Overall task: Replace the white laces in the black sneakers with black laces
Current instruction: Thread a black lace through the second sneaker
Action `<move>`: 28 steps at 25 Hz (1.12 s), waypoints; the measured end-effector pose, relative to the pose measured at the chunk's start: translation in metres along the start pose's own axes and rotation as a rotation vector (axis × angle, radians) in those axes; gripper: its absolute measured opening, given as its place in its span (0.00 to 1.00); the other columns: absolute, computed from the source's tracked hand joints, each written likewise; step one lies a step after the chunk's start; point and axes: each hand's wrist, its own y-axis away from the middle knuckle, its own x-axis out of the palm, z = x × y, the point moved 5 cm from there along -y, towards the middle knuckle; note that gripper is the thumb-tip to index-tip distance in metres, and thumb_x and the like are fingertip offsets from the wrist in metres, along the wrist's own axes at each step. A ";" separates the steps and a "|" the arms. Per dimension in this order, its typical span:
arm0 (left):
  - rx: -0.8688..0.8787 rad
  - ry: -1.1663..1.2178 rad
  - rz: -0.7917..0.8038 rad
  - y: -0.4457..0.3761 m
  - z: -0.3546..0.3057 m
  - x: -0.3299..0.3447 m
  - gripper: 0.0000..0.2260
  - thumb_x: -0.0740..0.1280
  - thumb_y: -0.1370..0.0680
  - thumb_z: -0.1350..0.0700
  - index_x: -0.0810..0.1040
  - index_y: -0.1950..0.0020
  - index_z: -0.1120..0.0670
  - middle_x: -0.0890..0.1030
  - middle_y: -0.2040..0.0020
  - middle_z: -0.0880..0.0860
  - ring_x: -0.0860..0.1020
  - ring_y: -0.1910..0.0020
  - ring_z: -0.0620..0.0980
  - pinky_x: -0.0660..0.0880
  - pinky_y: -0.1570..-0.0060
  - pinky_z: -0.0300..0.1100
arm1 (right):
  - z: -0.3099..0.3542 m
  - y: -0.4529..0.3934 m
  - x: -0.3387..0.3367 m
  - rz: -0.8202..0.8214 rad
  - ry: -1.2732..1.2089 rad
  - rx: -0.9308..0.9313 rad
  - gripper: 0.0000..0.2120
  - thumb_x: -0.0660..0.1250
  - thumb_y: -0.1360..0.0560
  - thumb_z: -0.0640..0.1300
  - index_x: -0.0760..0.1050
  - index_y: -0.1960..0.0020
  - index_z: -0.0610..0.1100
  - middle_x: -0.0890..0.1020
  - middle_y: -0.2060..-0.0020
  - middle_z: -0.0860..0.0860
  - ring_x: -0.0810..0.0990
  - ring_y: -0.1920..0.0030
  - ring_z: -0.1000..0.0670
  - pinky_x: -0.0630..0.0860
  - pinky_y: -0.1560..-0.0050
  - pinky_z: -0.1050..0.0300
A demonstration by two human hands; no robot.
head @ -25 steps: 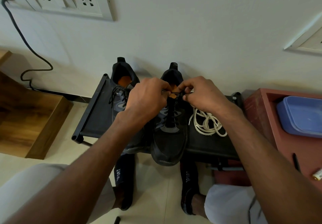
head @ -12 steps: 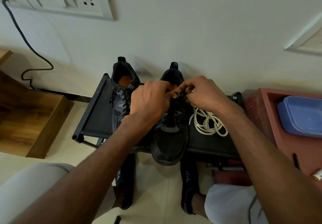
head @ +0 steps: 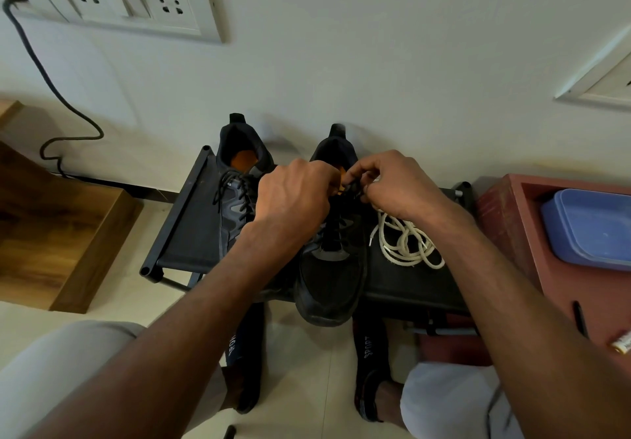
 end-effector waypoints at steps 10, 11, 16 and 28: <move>-0.115 0.442 0.009 -0.001 0.006 0.020 0.07 0.70 0.20 0.51 0.85 0.45 0.40 0.85 0.51 0.49 0.82 0.56 0.52 0.82 0.57 0.53 | 0.000 0.000 -0.001 0.002 -0.015 0.009 0.23 0.62 0.25 0.28 0.84 0.53 0.56 0.81 0.61 0.54 0.84 0.56 0.51 0.81 0.56 0.53; -0.104 0.442 0.021 -0.002 0.007 0.020 0.07 0.70 0.20 0.51 0.85 0.45 0.40 0.85 0.52 0.48 0.82 0.57 0.51 0.82 0.58 0.52 | 0.000 0.001 0.000 0.006 -0.022 0.009 0.23 0.62 0.25 0.28 0.84 0.52 0.55 0.80 0.61 0.55 0.84 0.55 0.51 0.80 0.56 0.55; -0.084 0.366 0.066 -0.009 0.015 0.012 0.06 0.71 0.21 0.53 0.85 0.50 0.41 0.84 0.56 0.46 0.81 0.58 0.50 0.80 0.60 0.48 | 0.000 0.000 0.000 0.015 -0.049 0.023 0.24 0.62 0.26 0.28 0.84 0.55 0.57 0.80 0.61 0.55 0.83 0.56 0.51 0.81 0.56 0.53; -0.303 0.667 0.027 -0.004 0.007 0.040 0.05 0.72 0.21 0.48 0.82 0.57 0.41 0.83 0.57 0.47 0.83 0.62 0.53 0.84 0.62 0.54 | -0.003 -0.002 0.002 -0.045 -0.049 0.047 0.19 0.68 0.28 0.32 0.82 0.57 0.58 0.81 0.61 0.53 0.84 0.56 0.48 0.85 0.50 0.45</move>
